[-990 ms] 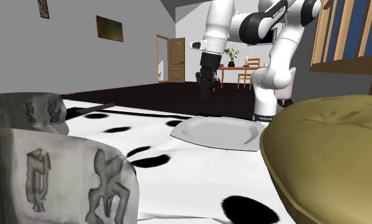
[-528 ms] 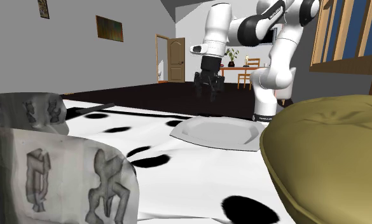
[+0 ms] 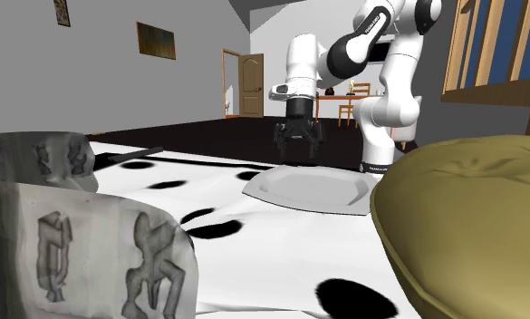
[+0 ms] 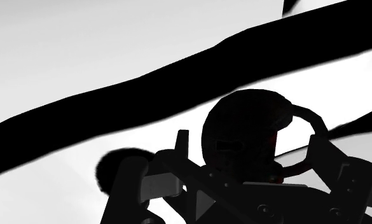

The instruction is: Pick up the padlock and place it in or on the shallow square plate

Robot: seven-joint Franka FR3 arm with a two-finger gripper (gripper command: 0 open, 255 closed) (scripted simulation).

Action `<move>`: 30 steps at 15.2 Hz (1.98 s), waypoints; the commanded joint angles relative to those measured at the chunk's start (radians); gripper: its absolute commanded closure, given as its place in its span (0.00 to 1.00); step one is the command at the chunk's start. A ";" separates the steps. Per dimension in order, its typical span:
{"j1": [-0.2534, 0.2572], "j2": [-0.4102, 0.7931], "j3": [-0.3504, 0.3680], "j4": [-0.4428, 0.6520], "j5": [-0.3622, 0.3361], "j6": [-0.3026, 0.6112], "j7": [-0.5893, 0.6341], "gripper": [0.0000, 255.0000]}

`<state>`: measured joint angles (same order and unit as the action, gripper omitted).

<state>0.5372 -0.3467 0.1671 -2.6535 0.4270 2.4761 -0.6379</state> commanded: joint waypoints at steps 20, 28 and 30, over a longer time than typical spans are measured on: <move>0.011 0.050 0.006 -0.007 0.021 0.059 -0.016 1.00; -0.007 -0.031 0.004 0.040 -0.021 -0.067 0.029 1.00; -0.010 -0.049 0.002 0.054 -0.030 -0.098 0.039 1.00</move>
<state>0.5297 -0.3894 0.1707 -2.6098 0.4024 2.3953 -0.6036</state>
